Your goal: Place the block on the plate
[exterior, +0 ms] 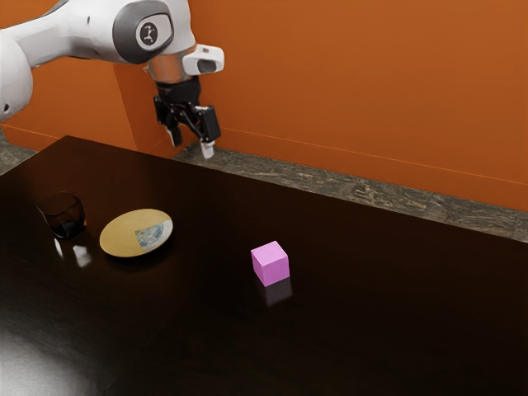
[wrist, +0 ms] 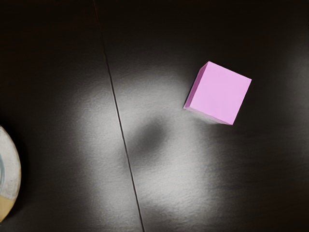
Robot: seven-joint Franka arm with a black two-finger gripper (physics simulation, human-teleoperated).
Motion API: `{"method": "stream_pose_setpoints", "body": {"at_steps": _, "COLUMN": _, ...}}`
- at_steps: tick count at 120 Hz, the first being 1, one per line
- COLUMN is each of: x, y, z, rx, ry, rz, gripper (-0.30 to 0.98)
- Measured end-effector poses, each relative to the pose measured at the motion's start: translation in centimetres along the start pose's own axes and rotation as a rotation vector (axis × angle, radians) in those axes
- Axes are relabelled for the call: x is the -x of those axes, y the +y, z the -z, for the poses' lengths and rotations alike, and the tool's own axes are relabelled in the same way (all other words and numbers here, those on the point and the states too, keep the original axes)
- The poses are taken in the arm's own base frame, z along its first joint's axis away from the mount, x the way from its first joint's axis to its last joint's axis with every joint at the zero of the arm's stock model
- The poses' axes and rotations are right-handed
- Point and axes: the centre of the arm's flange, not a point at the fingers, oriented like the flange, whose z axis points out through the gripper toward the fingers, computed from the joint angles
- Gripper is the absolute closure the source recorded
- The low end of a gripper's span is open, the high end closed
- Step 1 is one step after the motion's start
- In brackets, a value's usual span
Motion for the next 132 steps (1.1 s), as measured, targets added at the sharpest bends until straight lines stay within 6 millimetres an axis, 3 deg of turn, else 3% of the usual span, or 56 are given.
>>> {"method": "stream_pose_setpoints", "body": {"at_steps": 25, "x": -0.3, "y": -0.1, "z": 0.0, "rx": -0.004, "ry": 0.017, "rz": -0.016, "gripper": 0.0}}
{"method": "stream_pose_setpoints", "body": {"at_steps": 36, "x": -0.7, "y": -0.2, "z": -0.9, "rx": -0.001, "ry": 0.007, "rz": -0.019, "gripper": 0.0}}
{"method": "stream_pose_setpoints", "body": {"at_steps": 48, "x": -2.0, "y": -0.2, "z": -4.1, "rx": 0.009, "ry": -0.031, "rz": -0.029, "gripper": 0.0}}
{"method": "stream_pose_setpoints", "body": {"at_steps": 79, "x": -7.8, "y": 2.6, "z": -15.7, "rx": 0.026, "ry": -0.063, "rz": -0.154, "gripper": 0.0}}
{"method": "stream_pose_setpoints", "body": {"at_steps": 92, "x": -7.8, "y": 5.0, "z": -17.9, "rx": -0.002, "ry": -0.063, "rz": -0.227, "gripper": 0.0}}
{"method": "stream_pose_setpoints", "body": {"at_steps": 111, "x": -8.0, "y": 6.5, "z": -21.5, "rx": -0.03, "ry": -0.051, "rz": -0.291, "gripper": 0.0}}
{"method": "stream_pose_setpoints", "body": {"at_steps": 132, "x": -8.3, "y": 8.9, "z": -23.6, "rx": -0.015, "ry": -0.039, "rz": -0.331, "gripper": 0.0}}
